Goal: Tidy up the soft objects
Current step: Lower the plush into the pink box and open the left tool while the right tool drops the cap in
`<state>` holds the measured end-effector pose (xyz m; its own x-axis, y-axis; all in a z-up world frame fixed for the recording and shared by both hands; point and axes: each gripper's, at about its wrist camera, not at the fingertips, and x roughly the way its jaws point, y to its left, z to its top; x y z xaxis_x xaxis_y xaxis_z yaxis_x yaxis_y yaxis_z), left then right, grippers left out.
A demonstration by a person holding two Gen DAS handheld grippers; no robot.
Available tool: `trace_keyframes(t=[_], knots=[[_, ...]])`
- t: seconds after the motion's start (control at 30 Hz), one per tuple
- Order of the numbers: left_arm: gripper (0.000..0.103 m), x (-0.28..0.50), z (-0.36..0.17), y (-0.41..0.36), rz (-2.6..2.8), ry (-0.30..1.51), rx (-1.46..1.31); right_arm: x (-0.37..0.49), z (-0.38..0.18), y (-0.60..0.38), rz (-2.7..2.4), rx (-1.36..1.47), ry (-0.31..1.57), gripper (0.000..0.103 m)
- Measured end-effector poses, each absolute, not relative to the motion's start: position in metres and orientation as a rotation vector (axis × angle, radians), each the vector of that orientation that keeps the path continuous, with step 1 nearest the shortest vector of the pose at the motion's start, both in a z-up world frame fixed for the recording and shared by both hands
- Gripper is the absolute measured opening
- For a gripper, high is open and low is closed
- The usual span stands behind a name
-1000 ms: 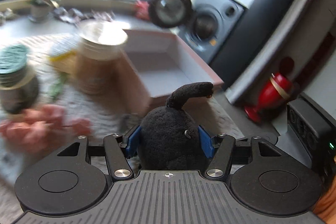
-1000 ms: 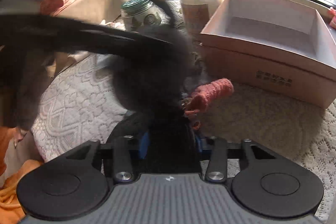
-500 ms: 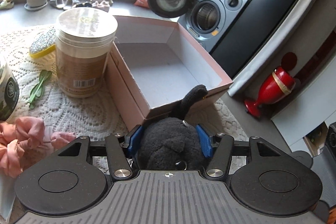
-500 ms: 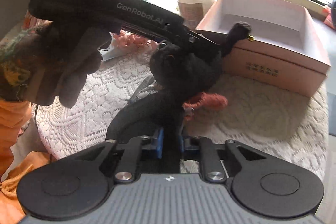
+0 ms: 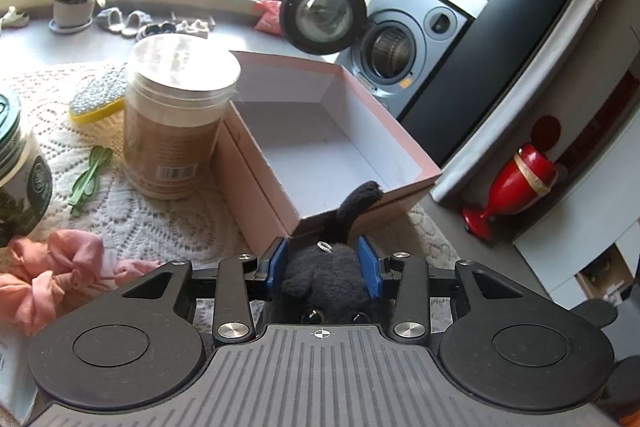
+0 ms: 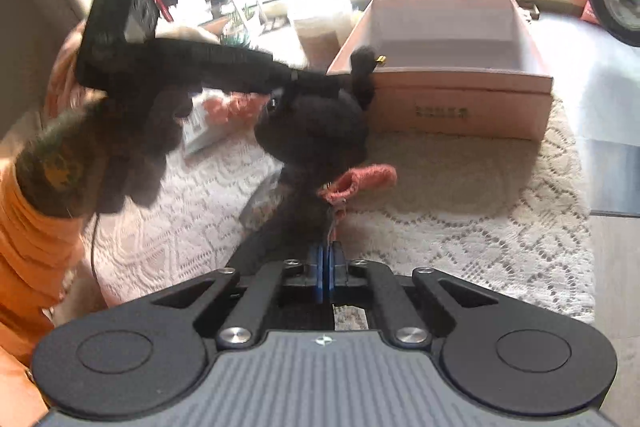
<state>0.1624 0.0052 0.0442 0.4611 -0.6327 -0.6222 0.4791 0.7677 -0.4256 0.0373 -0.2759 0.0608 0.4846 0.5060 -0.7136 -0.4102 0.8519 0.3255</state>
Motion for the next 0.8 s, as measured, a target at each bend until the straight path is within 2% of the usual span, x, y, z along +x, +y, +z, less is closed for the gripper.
trace_keyframes(t=[0.17, 0.23, 0.4, 0.63, 0.7, 0.73, 0.8], knots=[[0.044, 0.161, 0.043, -0.003, -0.707, 0.847, -0.176, 0.033, 0.058, -0.270, 0.614, 0.066, 0.926, 0.004], [0.044, 0.161, 0.042, -0.005, -0.715, 0.849, -0.169, 0.040, 0.051, -0.263, 0.643, 0.058, 0.952, 0.014], [0.045, 0.154, 0.049, -0.011, -0.736, 0.854, -0.087, 0.068, 0.030, -0.245, 0.703, 0.092, 0.989, 0.029], [0.047, 0.128, 0.055, -0.027, -0.758, 0.830, 0.088, 0.073, 0.026, -0.241, 0.750, 0.083, 0.999, 0.030], [0.050, 0.126, 0.053, -0.032, -0.750, 0.825, 0.113, 0.064, 0.027, -0.245, 0.746, 0.097, 1.001, 0.024], [0.050, 0.126, 0.052, -0.035, -0.744, 0.829, 0.122, 0.059, 0.029, -0.249, 0.742, 0.116, 0.997, 0.016], [0.051, 0.128, 0.049, -0.038, -0.745, 0.832, 0.124, 0.049, 0.038, -0.259, 0.760, 0.166, 0.974, 0.014]])
